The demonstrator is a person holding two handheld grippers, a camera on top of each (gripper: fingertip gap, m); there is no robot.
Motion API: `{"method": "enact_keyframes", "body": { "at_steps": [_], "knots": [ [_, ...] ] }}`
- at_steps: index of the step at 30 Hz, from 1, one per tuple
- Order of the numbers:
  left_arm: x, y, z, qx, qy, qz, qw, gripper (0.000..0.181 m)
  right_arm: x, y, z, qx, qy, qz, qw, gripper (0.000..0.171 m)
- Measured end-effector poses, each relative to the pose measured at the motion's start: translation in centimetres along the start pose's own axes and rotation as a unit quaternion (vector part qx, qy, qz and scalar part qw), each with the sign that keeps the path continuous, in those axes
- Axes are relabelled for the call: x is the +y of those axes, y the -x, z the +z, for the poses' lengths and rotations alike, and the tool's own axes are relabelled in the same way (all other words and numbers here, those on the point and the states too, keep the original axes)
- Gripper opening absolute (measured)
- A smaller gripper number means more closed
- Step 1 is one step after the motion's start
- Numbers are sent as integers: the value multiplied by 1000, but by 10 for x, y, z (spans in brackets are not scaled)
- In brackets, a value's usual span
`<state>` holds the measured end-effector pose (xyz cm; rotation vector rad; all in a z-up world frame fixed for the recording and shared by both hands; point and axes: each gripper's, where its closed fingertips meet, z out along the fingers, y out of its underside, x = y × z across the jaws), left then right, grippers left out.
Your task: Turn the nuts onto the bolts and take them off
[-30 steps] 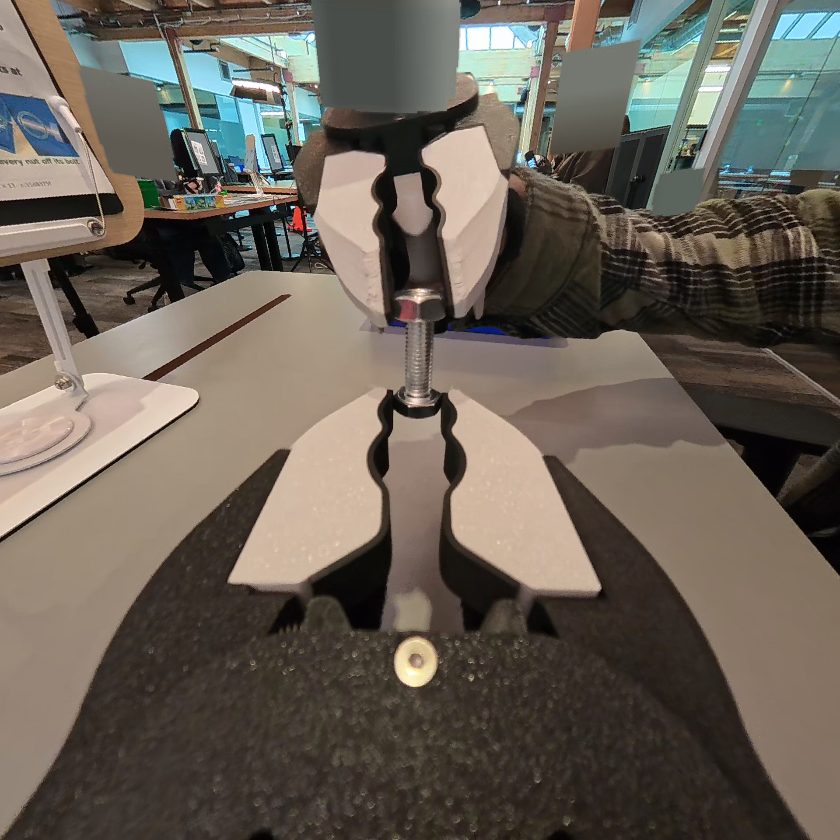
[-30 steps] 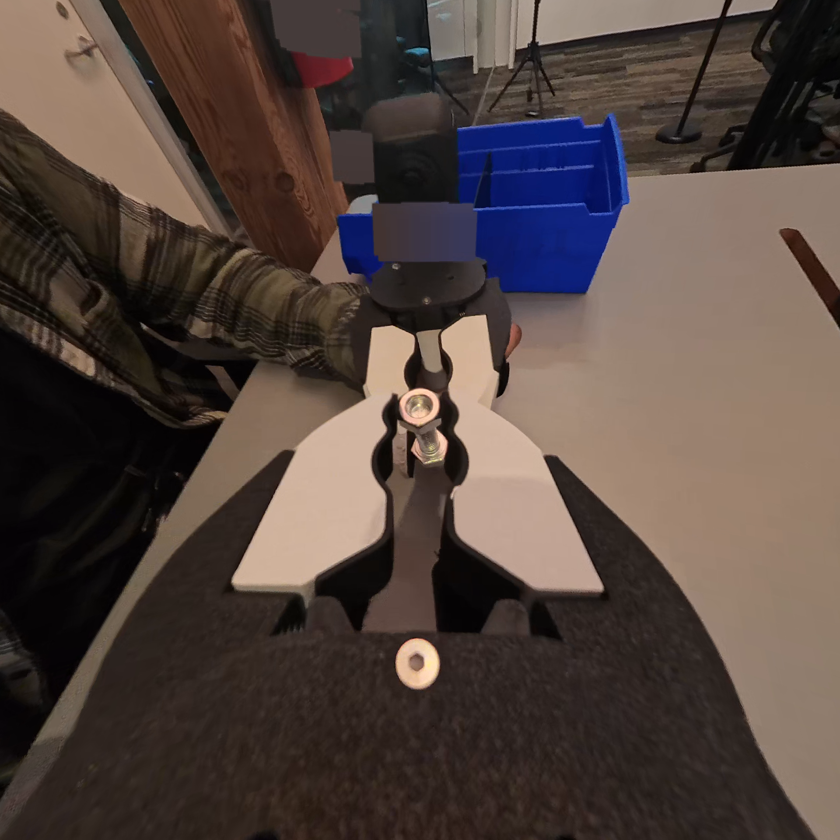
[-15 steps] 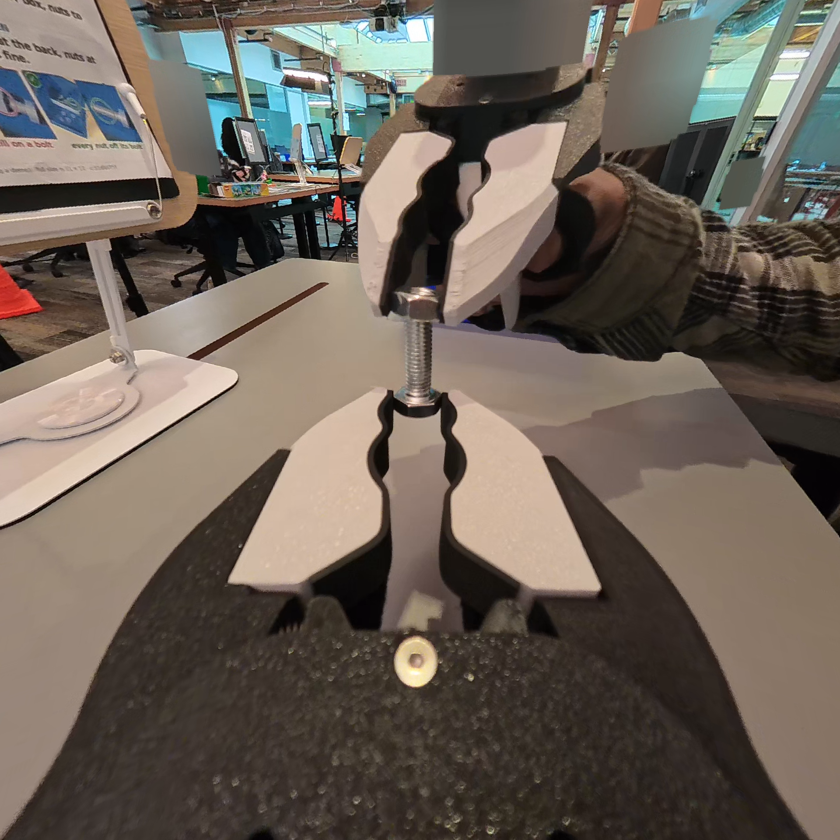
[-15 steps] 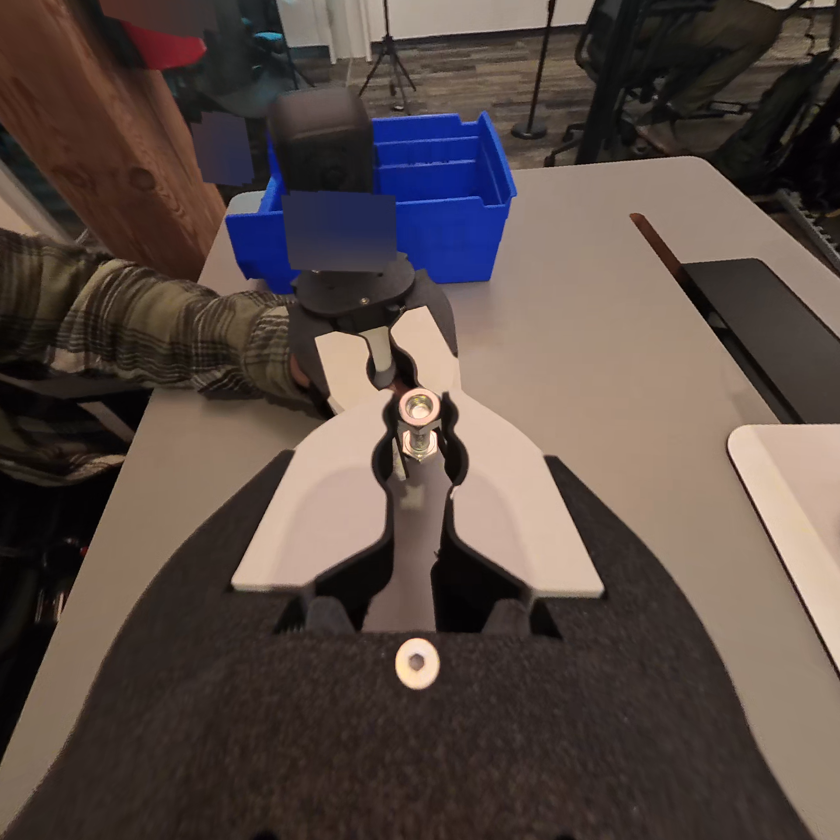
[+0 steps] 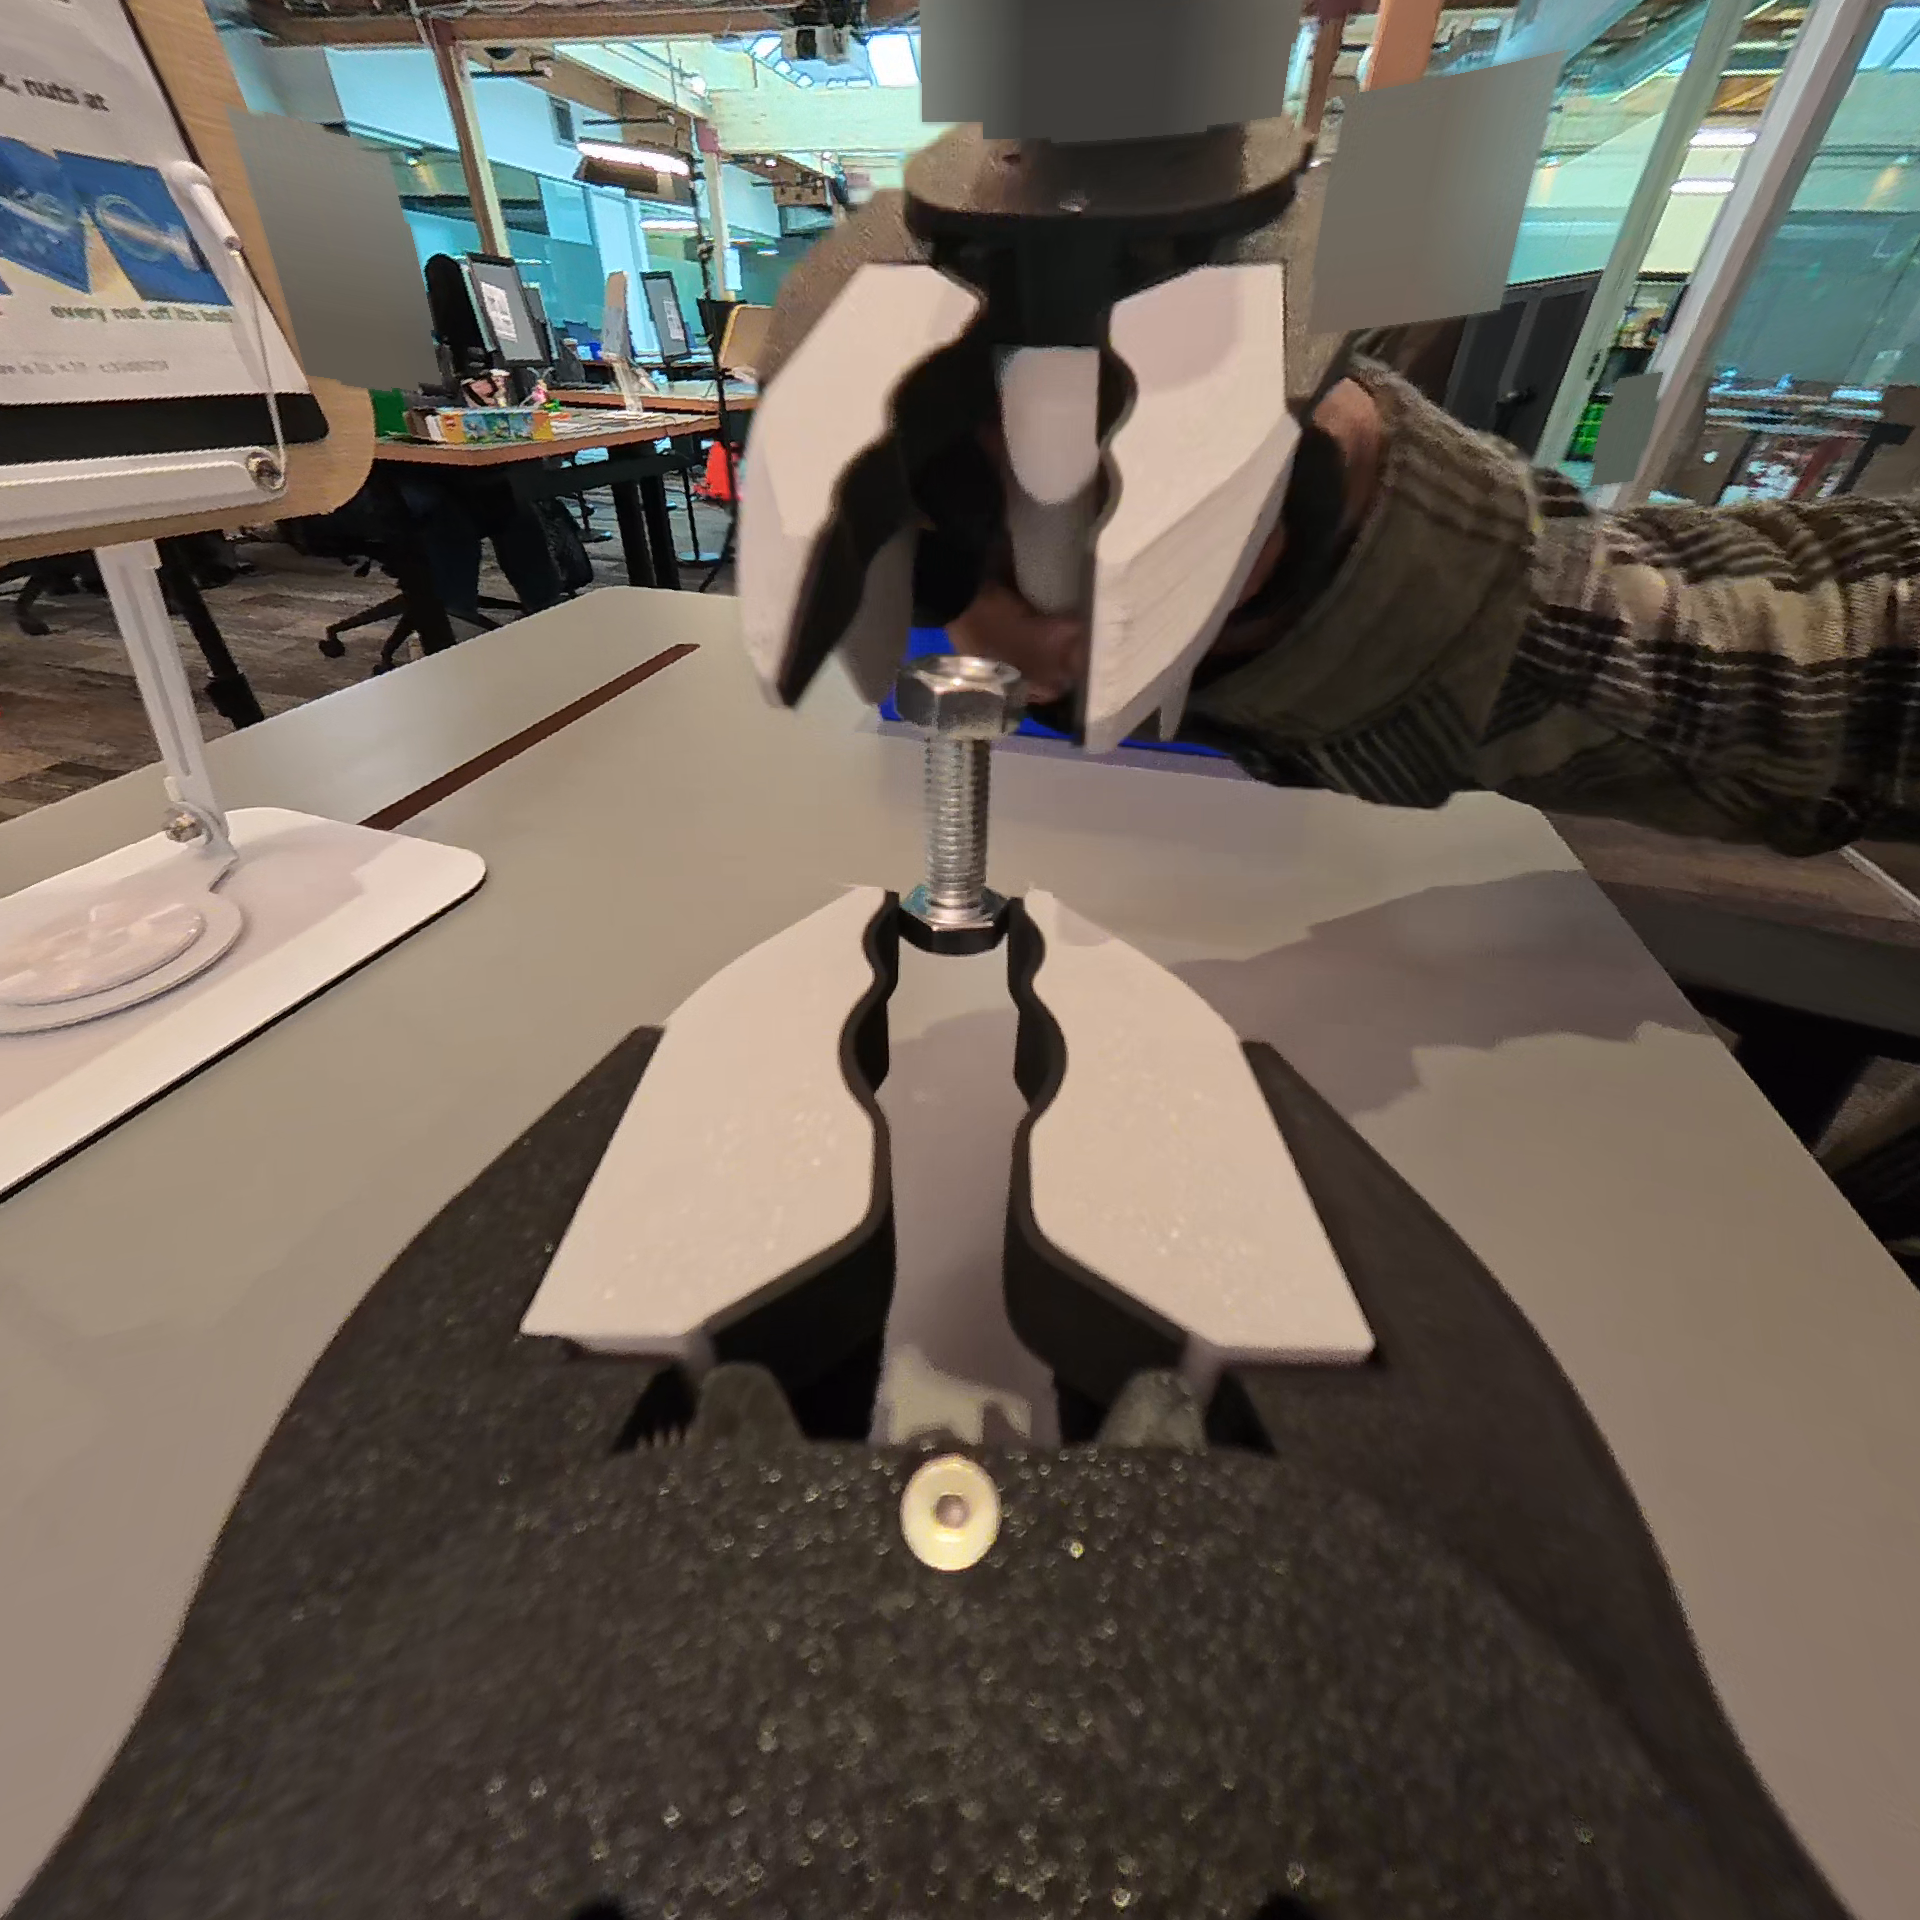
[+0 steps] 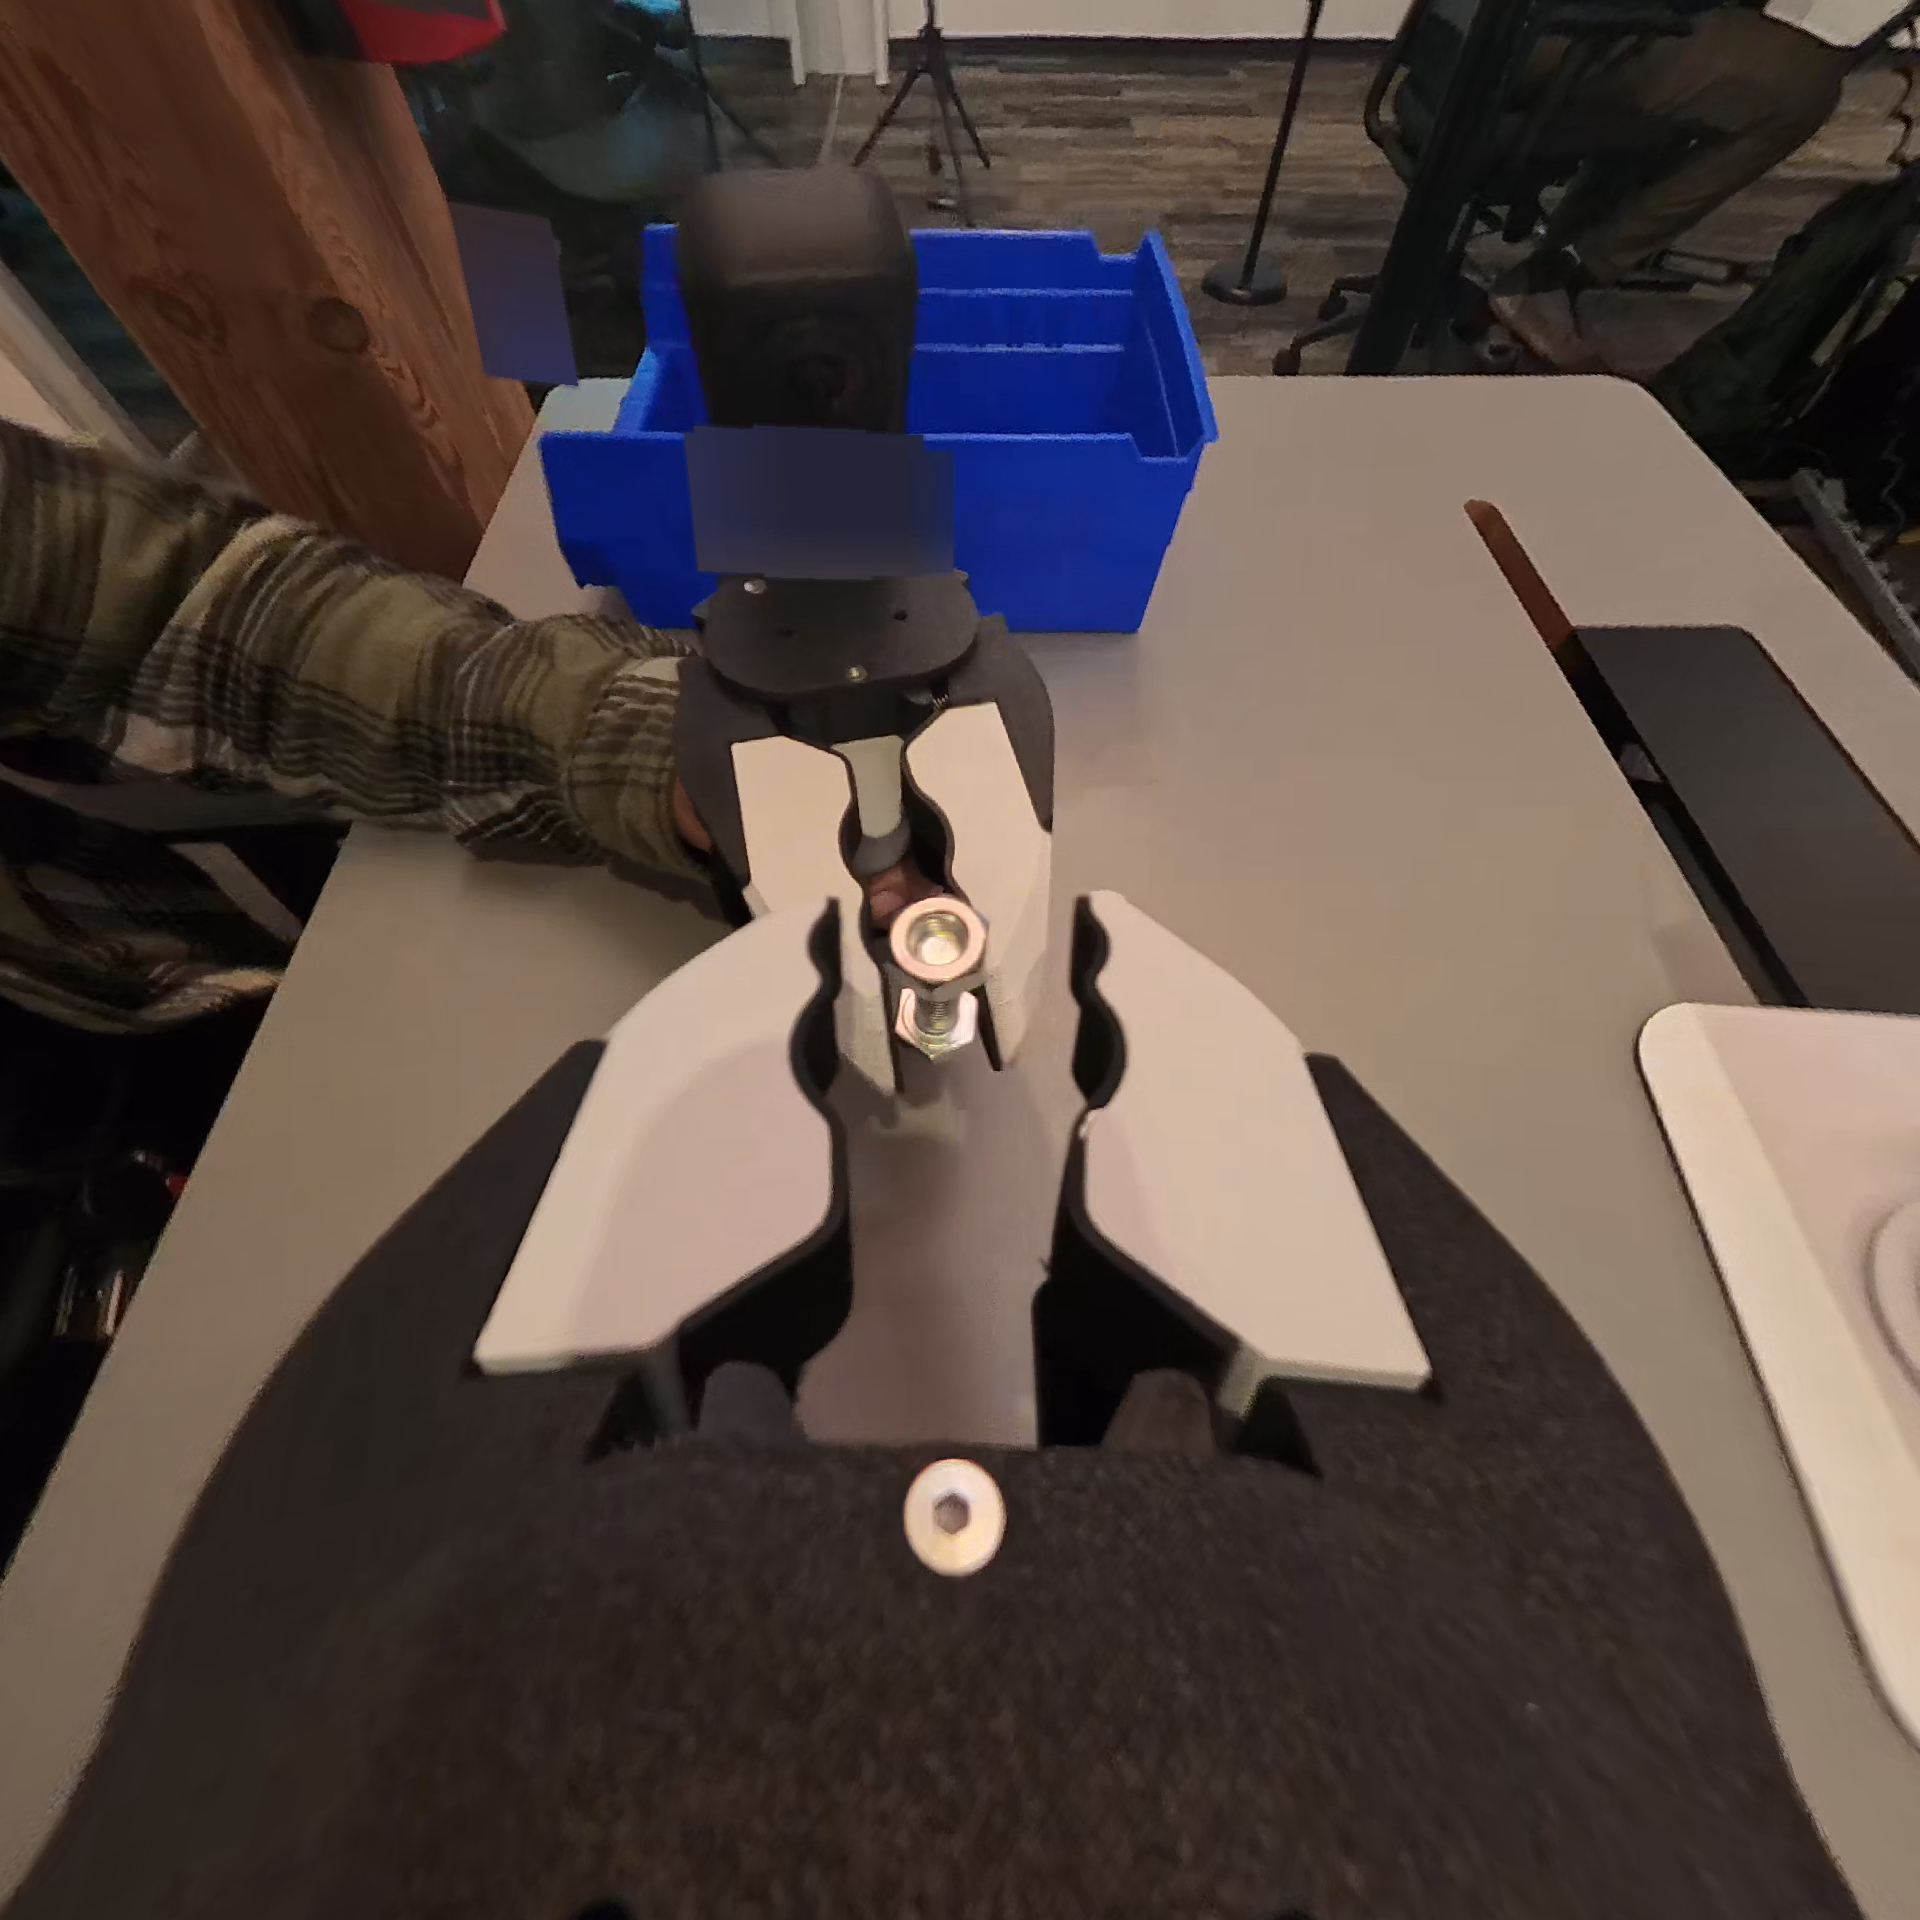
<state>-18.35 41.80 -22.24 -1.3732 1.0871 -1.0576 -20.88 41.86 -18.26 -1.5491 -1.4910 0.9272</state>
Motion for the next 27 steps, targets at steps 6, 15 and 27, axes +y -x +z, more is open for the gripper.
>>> {"method": "enact_keyframes", "body": {
  "at_steps": [6,15,27],
  "knots": [
    [-1,-20,4,62,0,5,998,19,-7,25,-26,-150,7,-89,985,54],
    [0,-38,6,115,1,8,993,19,8,38,-17,-223,71,-130,963,40],
    [1,-26,6,77,6,11,997,19,12,28,-12,-185,56,-54,980,18]
  ]
}}
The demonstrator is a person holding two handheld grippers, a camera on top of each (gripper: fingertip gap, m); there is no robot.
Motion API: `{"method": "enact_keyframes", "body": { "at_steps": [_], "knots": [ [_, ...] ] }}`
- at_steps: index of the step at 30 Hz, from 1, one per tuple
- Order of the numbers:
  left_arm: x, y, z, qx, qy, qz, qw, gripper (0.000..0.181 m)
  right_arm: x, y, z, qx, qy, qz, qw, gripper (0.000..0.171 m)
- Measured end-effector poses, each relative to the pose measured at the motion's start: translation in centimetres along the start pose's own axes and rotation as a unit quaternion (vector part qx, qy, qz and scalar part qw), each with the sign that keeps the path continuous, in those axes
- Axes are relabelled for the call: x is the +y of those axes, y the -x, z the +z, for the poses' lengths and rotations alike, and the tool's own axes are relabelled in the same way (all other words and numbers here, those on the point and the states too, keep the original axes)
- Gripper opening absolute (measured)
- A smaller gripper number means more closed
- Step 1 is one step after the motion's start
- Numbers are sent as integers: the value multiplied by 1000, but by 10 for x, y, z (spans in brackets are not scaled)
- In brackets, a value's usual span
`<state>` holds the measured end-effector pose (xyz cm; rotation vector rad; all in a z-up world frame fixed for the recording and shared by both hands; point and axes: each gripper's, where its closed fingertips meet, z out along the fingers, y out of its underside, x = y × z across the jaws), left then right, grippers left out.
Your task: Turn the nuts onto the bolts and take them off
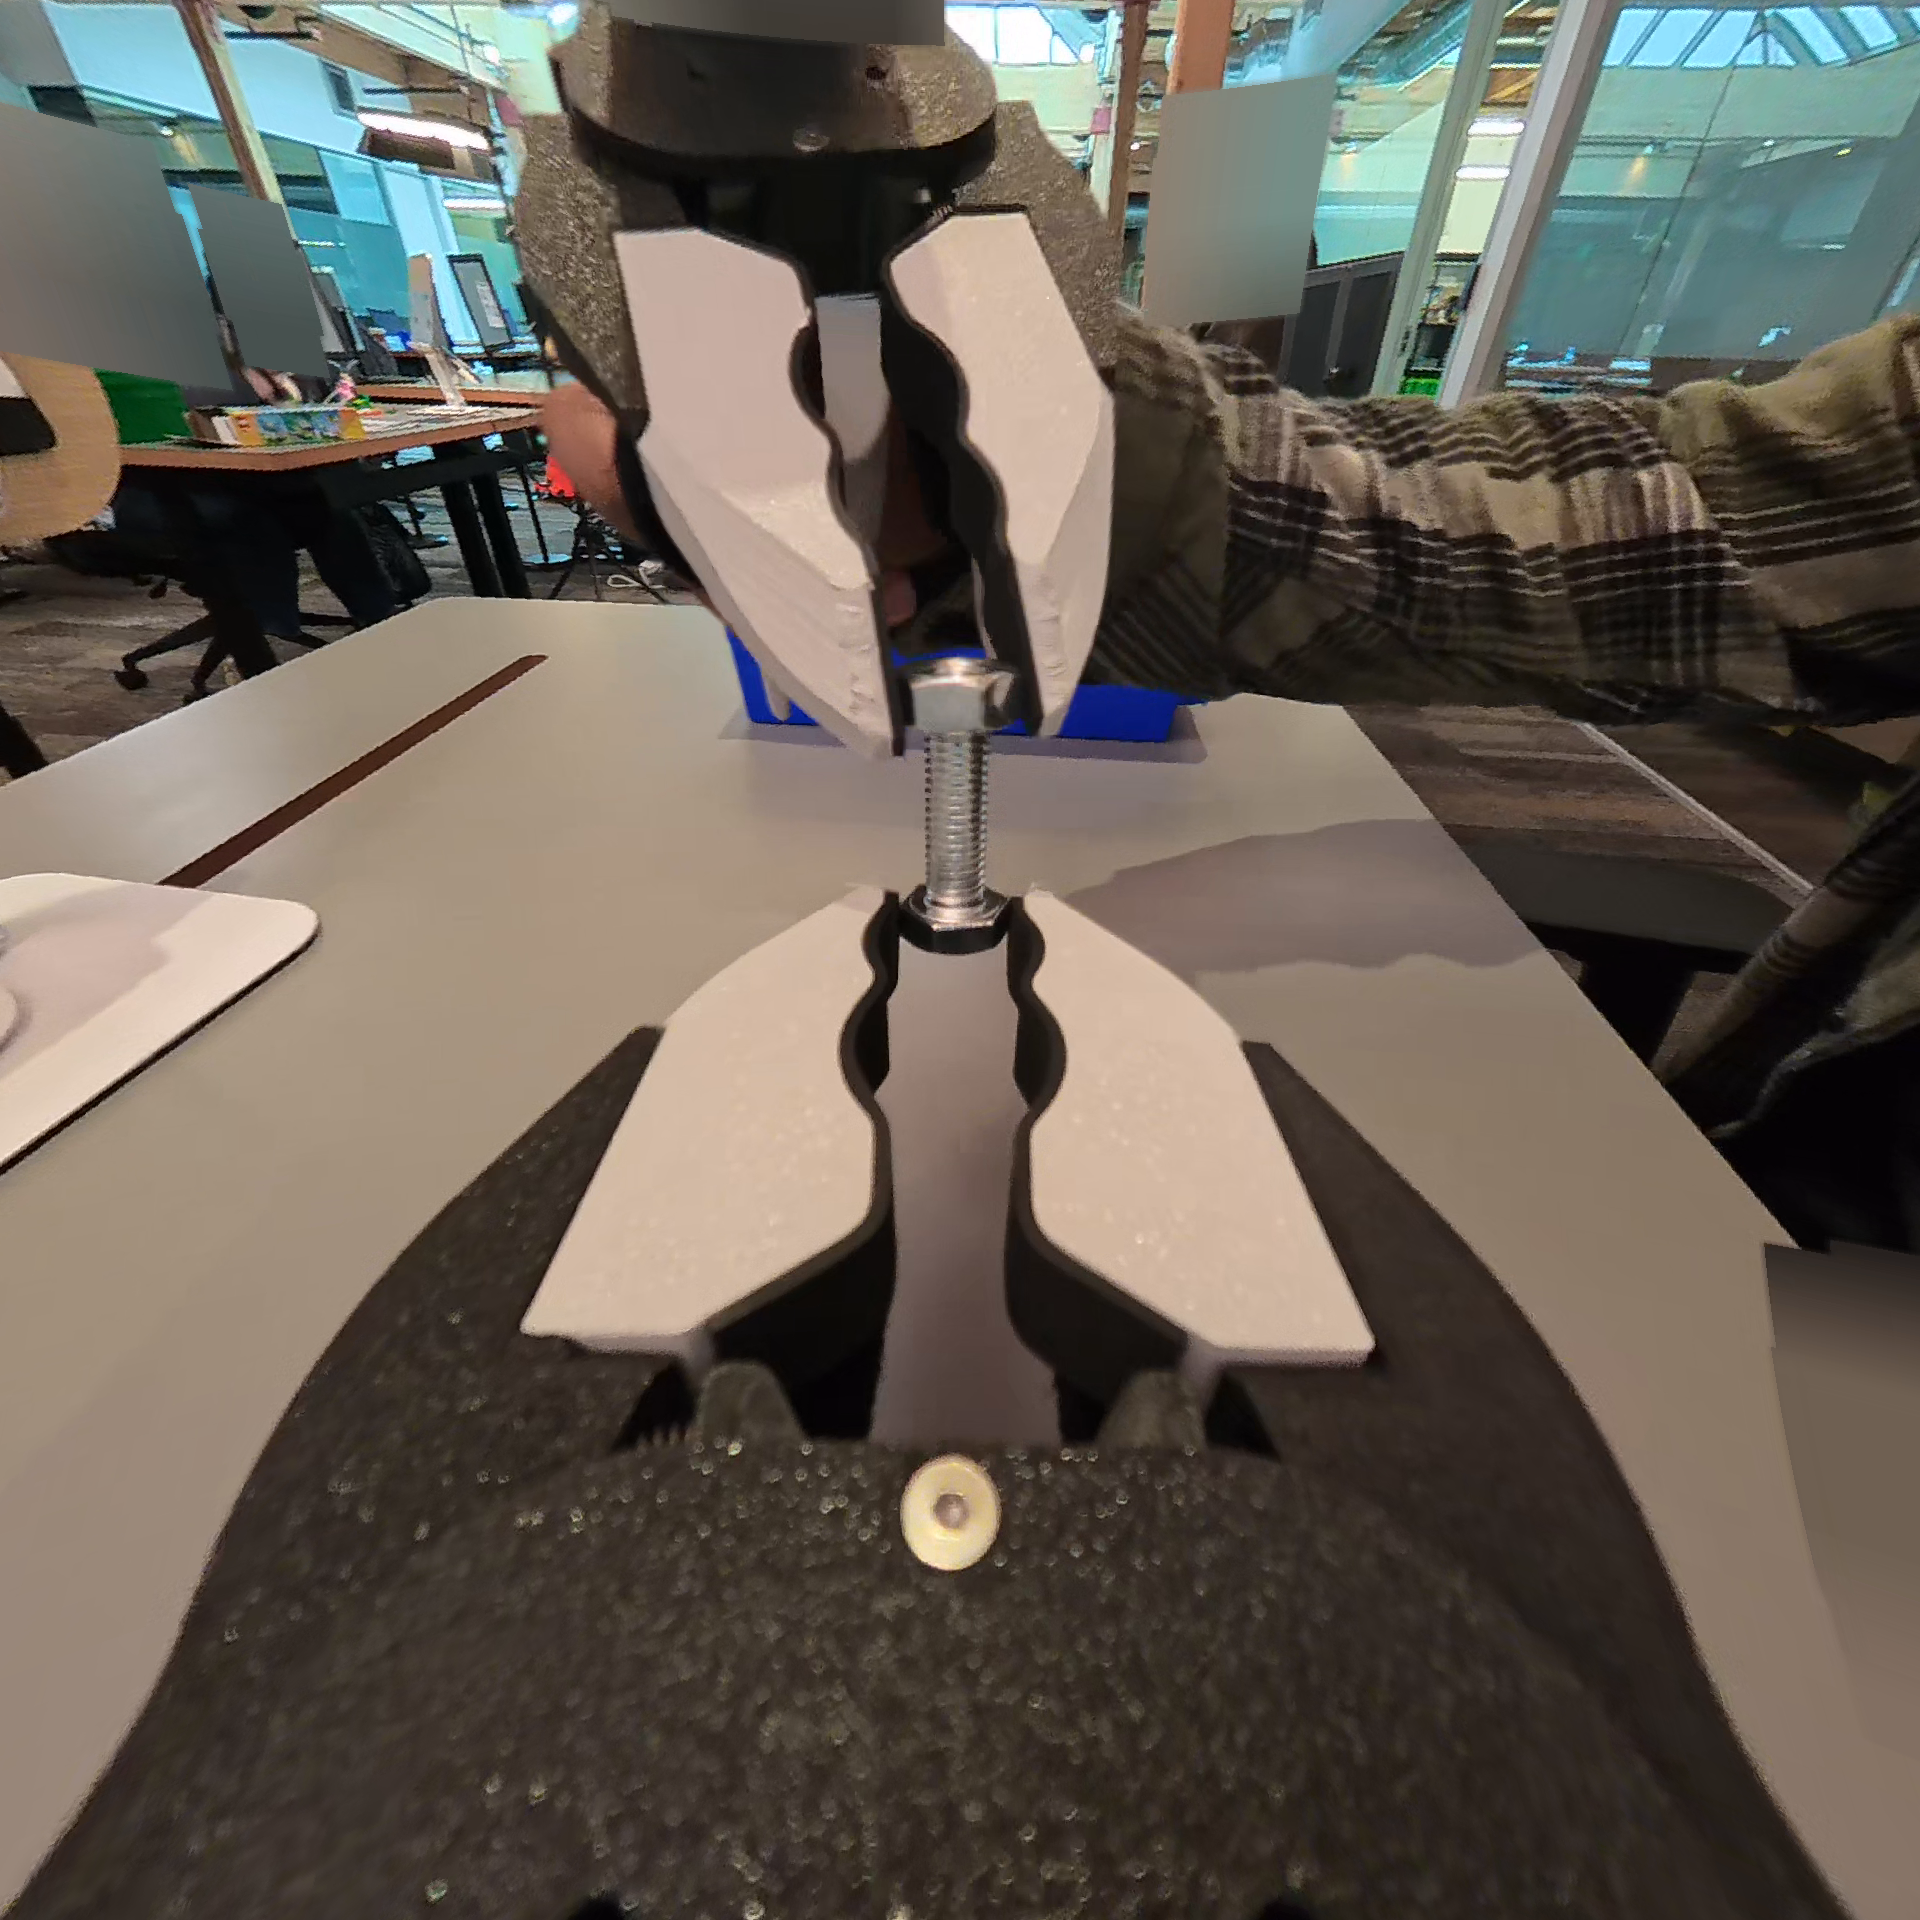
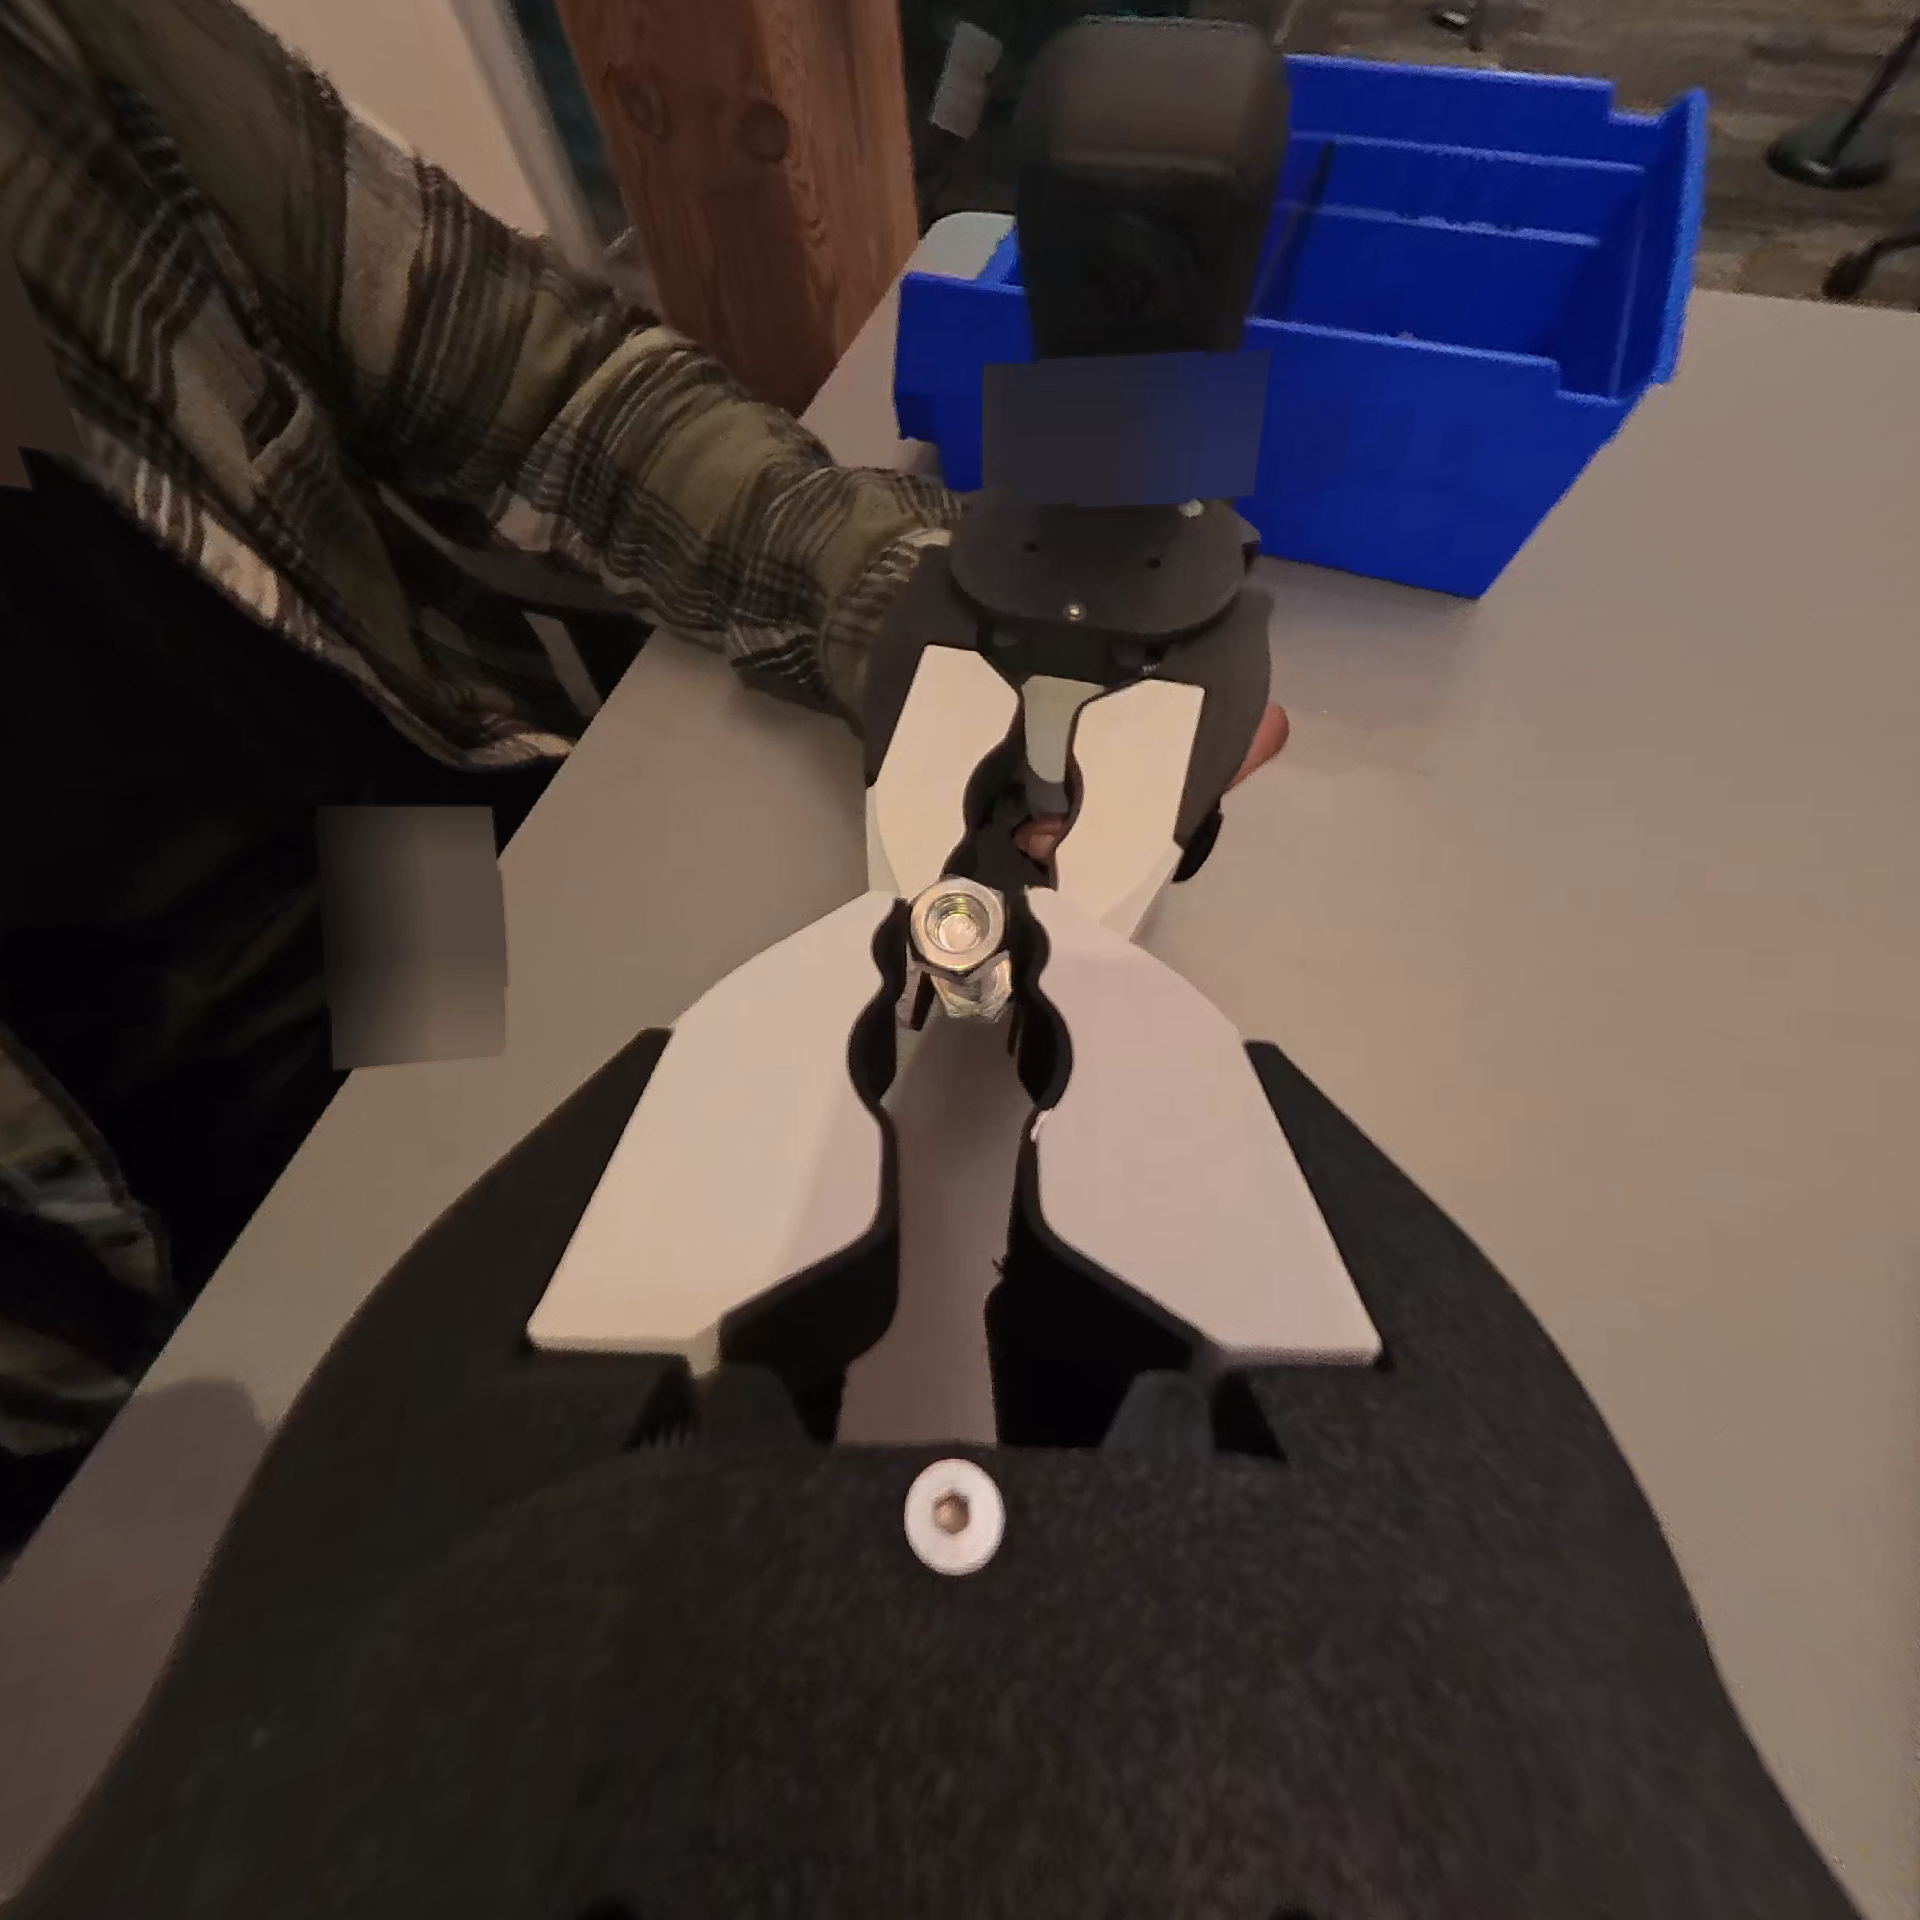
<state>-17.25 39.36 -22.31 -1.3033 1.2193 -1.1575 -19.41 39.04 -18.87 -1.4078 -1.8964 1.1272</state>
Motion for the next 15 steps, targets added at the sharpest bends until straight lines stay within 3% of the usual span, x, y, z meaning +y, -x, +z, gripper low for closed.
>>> {"method": "enact_keyframes", "body": {
  "at_steps": [7,15],
  "knots": [
    [4,16,-4,-58,15,8,998,19,7,-15,-2,93,33,42,994,18],
    [3,21,-5,-75,16,7,997,19,7,-19,-2,122,59,79,988,24]
  ]
}}
